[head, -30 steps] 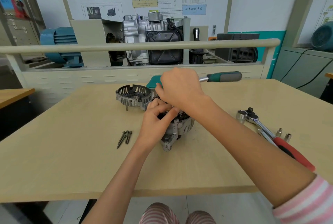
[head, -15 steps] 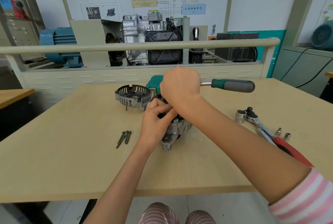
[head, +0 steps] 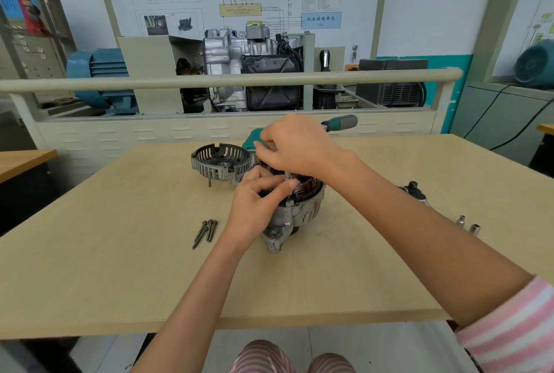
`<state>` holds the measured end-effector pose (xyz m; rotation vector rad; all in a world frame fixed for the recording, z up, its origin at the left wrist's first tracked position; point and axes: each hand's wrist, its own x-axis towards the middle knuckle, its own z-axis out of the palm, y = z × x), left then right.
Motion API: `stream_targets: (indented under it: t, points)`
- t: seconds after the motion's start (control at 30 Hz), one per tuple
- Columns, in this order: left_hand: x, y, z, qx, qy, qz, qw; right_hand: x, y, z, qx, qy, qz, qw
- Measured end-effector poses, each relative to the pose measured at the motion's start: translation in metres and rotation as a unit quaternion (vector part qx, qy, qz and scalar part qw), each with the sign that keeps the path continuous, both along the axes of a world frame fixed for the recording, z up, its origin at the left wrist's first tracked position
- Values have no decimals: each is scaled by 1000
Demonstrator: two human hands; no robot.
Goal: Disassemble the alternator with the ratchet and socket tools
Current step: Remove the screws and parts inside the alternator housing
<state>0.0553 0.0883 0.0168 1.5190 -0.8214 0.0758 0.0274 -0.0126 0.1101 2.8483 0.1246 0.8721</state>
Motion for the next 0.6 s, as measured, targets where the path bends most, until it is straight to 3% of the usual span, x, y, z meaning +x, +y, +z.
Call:
stream_targets:
  t: [0.13, 0.2, 0.4, 0.6]
  points:
    - [-2, -4, 0, 4, -3, 17, 1000, 5, 13, -7, 31, -52, -195, 979]
    - [-4, -4, 0, 5, -4, 22, 1000, 7, 19, -8, 24, -53, -219, 974]
    - [-8, 1, 4, 23, 5, 1, 1000, 5, 8, -6, -11, -57, -131, 990]
    - [-6, 1, 3, 32, -6, -5, 999, 2, -8, 6, 14, 50, 35, 998]
